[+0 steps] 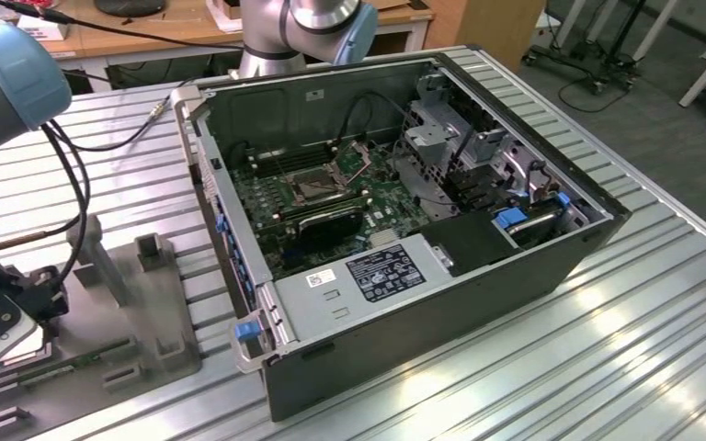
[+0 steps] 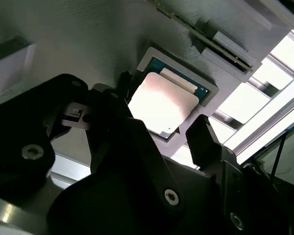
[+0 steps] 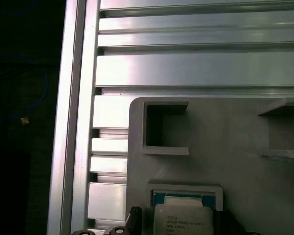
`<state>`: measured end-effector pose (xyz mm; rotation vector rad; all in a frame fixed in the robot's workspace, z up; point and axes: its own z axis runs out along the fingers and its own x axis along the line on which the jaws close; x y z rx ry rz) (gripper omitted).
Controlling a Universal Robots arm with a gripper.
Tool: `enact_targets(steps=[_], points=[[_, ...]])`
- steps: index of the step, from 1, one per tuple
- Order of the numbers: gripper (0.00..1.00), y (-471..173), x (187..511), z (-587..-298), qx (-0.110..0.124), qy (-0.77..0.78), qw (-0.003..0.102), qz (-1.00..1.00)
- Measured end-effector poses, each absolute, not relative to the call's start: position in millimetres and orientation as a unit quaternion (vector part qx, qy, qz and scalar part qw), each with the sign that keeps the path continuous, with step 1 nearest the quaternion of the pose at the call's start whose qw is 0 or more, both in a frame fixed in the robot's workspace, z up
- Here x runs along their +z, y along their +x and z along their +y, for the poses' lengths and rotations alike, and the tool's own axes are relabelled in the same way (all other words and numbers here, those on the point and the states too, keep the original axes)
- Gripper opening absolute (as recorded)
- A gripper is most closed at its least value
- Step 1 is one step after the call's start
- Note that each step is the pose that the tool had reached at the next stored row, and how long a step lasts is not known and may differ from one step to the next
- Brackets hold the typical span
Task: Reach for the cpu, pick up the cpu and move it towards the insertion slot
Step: 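Pick up the cpu and move it towards the insertion slot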
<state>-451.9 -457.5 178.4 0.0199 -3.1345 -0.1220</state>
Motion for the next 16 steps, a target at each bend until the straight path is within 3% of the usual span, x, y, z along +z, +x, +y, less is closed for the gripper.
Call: enact_targets(steps=[1, 2, 7, 8, 16], points=[[0.76, -451.9, 178.4, -457.5, -0.039, 0.006, 0.002, -0.999], [0.69, -451.9, 178.4, -457.5, -0.039, 0.006, 0.002, -0.999], [0.67, -451.9, 178.4, -457.5, -0.039, 0.005, 0.002, -0.999], [0.6, -451.9, 178.4, -457.5, -0.039, 0.005, 0.002, -0.999], [0.54, -450.3, 178.5, -457.5, -0.039, 0.003, 0.002, -0.999]])
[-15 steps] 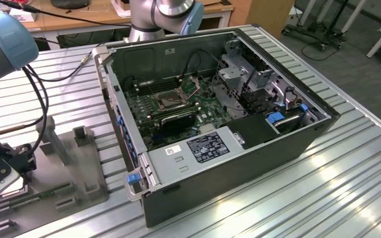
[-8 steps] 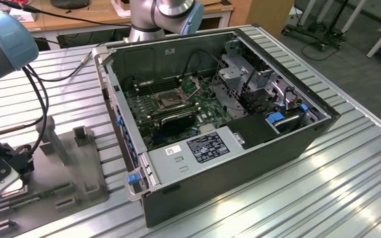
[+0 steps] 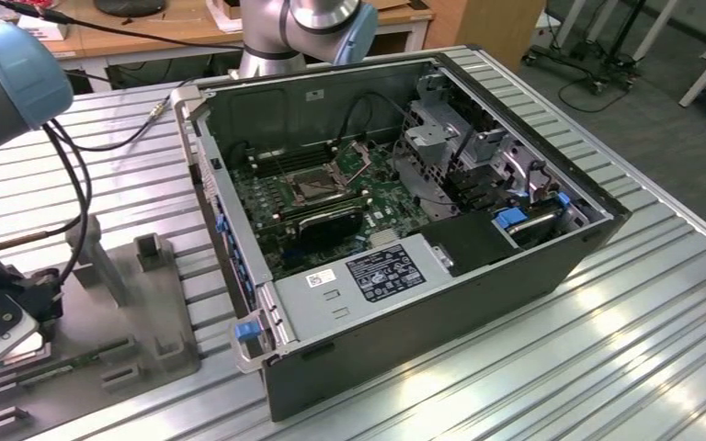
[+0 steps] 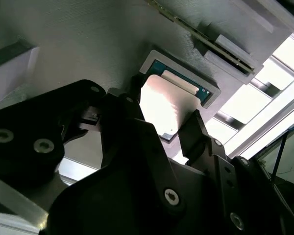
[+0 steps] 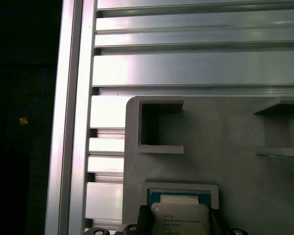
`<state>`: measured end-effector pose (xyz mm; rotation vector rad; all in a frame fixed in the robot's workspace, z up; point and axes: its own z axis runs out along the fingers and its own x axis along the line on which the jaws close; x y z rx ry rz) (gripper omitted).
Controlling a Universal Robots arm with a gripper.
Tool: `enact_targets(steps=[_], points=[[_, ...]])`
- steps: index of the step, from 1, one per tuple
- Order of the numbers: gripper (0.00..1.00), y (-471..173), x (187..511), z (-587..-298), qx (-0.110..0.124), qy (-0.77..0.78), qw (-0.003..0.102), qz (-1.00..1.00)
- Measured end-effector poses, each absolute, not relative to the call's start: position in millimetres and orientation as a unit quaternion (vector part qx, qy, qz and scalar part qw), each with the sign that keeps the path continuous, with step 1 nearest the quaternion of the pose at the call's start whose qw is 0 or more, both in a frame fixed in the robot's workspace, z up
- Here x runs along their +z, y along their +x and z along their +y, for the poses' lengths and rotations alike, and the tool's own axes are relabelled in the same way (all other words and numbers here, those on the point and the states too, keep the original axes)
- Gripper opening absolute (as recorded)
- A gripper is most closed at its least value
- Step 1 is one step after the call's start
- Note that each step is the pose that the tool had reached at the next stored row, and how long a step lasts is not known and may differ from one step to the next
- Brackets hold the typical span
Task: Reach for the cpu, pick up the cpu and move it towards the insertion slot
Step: 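Pick up the cpu and move it towards the insertion slot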
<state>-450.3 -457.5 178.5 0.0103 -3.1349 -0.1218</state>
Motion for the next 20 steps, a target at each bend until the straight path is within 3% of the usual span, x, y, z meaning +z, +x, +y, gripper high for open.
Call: enact_targets(steps=[20], points=[[0.54, -449.9, 191.3, -457.5, -0.039, 0.001, 0.002, -0.999]])
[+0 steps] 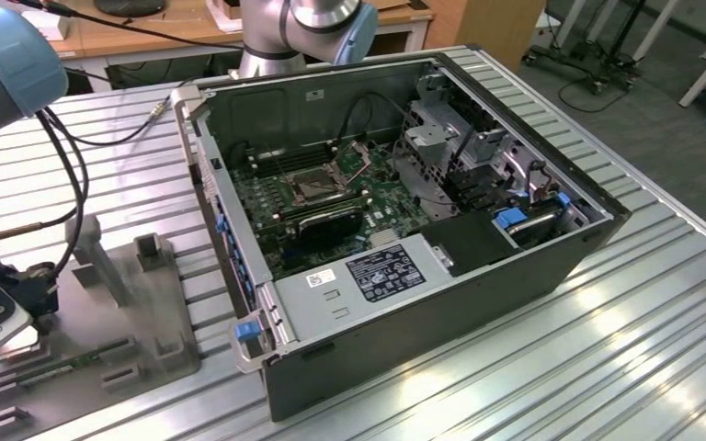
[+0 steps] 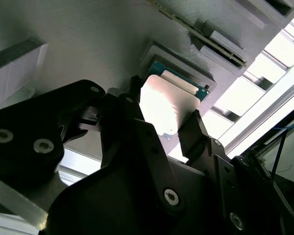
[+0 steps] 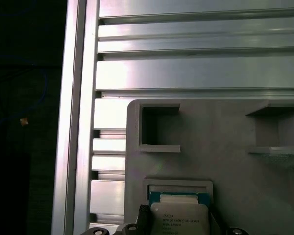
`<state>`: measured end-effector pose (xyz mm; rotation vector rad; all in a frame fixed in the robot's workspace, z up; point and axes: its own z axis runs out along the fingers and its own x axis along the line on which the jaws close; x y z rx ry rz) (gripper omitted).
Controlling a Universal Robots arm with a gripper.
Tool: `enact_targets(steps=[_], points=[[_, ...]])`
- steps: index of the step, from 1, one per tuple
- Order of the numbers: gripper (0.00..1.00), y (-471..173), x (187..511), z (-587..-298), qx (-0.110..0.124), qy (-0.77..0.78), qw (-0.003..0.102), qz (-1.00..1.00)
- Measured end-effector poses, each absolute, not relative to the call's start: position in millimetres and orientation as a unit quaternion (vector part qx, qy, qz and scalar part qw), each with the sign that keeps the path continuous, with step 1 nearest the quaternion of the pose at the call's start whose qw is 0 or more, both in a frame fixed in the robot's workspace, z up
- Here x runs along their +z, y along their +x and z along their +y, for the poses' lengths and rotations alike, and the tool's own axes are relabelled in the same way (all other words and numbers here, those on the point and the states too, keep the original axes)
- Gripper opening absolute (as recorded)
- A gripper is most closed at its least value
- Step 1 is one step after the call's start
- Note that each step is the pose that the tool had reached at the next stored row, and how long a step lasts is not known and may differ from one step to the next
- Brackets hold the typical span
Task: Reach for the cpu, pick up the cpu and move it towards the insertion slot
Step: 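Pick up the cpu and move it towards the insertion slot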
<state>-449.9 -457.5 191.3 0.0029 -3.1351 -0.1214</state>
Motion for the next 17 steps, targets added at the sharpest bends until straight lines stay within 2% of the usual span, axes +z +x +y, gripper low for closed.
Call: enact_targets(steps=[17], points=[[0.54, -449.9, 203.8, -457.5, -0.039, 0.001, 0.002, -0.999]])
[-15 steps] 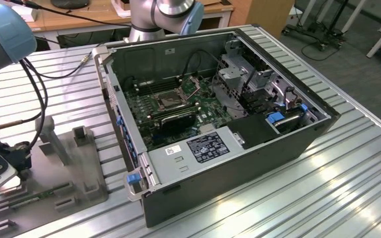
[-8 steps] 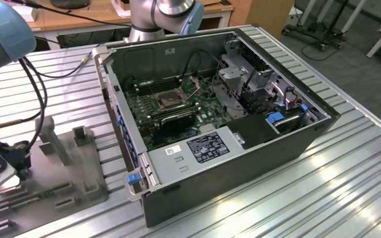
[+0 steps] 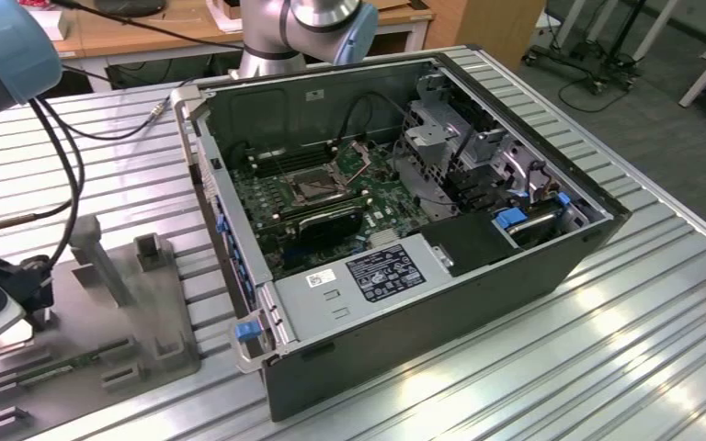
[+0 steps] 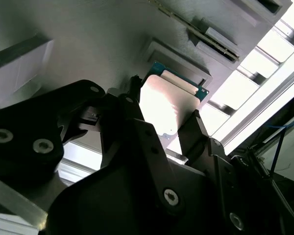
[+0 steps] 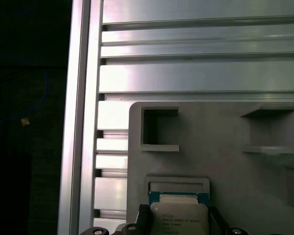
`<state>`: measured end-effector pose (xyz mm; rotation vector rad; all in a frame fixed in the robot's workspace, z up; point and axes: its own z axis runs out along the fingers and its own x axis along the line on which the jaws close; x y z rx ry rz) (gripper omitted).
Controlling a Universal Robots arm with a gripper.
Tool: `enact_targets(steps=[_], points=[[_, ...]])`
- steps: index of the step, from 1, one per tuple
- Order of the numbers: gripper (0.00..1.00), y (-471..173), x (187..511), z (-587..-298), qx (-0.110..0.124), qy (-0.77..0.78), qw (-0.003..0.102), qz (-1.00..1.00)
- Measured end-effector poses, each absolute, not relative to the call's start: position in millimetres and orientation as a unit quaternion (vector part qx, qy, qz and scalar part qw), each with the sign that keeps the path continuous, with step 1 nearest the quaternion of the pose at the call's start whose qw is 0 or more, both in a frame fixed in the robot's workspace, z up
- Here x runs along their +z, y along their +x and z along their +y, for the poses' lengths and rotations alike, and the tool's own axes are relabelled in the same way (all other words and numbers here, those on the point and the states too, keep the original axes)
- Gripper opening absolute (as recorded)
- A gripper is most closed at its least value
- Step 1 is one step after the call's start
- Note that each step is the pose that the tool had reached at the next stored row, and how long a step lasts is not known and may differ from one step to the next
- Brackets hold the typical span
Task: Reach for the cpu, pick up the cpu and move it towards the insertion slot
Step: 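Pick up the cpu and move it towards the insertion slot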
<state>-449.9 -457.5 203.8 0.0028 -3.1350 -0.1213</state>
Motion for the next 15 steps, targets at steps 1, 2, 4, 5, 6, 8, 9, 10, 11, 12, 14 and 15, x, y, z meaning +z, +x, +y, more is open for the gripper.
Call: enact_targets(steps=[1, 2, 4, 5, 6, 8, 9, 10, 11, 12, 14, 15], points=[[0.54, -449.9, 204.6, -457.5, -0.039, 0.001, 0.002, -0.999], [0.54, -449.8, 204.8, -457.5, -0.039, 0.001, 0.002, -0.999], [0.54, -449.8, 204.8, -457.5, -0.039, 0.001, 0.002, -0.999], [0.54, -449.8, 204.8, -457.5, -0.039, 0.001, 0.002, -0.999], [0.54, -449.9, 204.9, -457.5, -0.039, 0.001, 0.002, -0.999], [0.54, -449.9, 204.9, -457.5, -0.039, 0.001, 0.002, -0.999], [0.54, -449.9, 204.9, -457.5, -0.039, 0.001, 0.002, -0.999], [0.54, -449.9, 204.9, -457.5, -0.039, 0.001, 0.002, -0.999], [0.54, -449.9, 205.1, -457.5, -0.039, 0.001, 0.002, -0.999], [0.54, -449.9, 205.7, -457.5, -0.039, 0.001, 0.002, -0.999], [0.54, -449.9, 207.4, -457.5, -0.039, 0.001, 0.002, -0.999], [0.54, -449.9, 208.5, -457.5, -0.039, 0.001, 0.002, -0.999]])
